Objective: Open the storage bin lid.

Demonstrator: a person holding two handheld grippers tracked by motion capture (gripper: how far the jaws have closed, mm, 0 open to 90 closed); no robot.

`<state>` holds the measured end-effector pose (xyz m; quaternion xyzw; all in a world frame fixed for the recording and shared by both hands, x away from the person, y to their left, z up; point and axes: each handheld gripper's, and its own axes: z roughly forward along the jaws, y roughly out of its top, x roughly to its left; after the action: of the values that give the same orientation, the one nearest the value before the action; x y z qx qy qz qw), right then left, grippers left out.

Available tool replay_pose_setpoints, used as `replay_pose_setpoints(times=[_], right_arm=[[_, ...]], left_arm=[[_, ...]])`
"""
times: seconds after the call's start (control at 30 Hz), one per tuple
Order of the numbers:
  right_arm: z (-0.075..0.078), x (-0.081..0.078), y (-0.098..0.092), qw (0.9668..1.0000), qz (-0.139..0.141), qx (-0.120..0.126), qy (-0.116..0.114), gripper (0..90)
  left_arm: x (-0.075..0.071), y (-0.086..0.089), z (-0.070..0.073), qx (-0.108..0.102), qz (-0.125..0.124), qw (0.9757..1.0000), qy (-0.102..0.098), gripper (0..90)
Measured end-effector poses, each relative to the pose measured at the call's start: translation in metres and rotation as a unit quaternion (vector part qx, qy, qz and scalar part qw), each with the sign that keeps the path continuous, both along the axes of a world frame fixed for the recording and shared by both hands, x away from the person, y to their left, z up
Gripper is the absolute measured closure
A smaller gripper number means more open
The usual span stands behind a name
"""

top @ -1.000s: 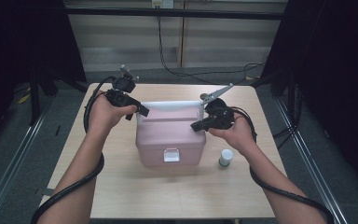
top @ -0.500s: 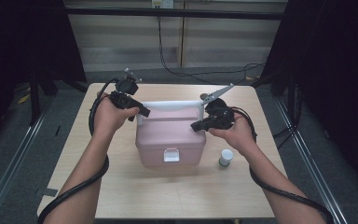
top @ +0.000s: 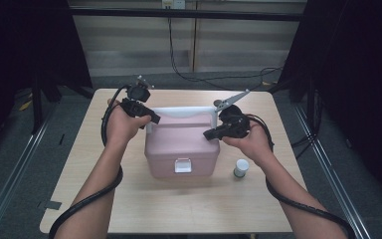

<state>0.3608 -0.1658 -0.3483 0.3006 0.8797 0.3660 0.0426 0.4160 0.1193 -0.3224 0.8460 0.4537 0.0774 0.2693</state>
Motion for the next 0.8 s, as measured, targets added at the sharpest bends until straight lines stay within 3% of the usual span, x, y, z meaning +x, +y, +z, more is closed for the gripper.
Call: replay_pose_setpoints(times=[0.2,0.6,0.8], right_arm=[[0.0006,-0.0003,0.0003,1.0,-0.001,-0.003,-0.001,90.0],[-0.0003,-0.0003,-0.0024,1.0,-0.005,0.008,0.0,90.0],[0.0019,-0.0006,-0.0075,1.0,-0.007,-0.002,-0.004,90.0]], left_arm=[[0.0015,-0.0008,-0.0009,0.011,-0.003,0.9999,-0.003,65.1],[0.0008,-0.0019,0.0042,0.041,-0.038,0.9984,-0.006,67.3],[0.0011,-0.0008,0.0055,0.04,-0.051,0.9978,-0.012,67.8]])
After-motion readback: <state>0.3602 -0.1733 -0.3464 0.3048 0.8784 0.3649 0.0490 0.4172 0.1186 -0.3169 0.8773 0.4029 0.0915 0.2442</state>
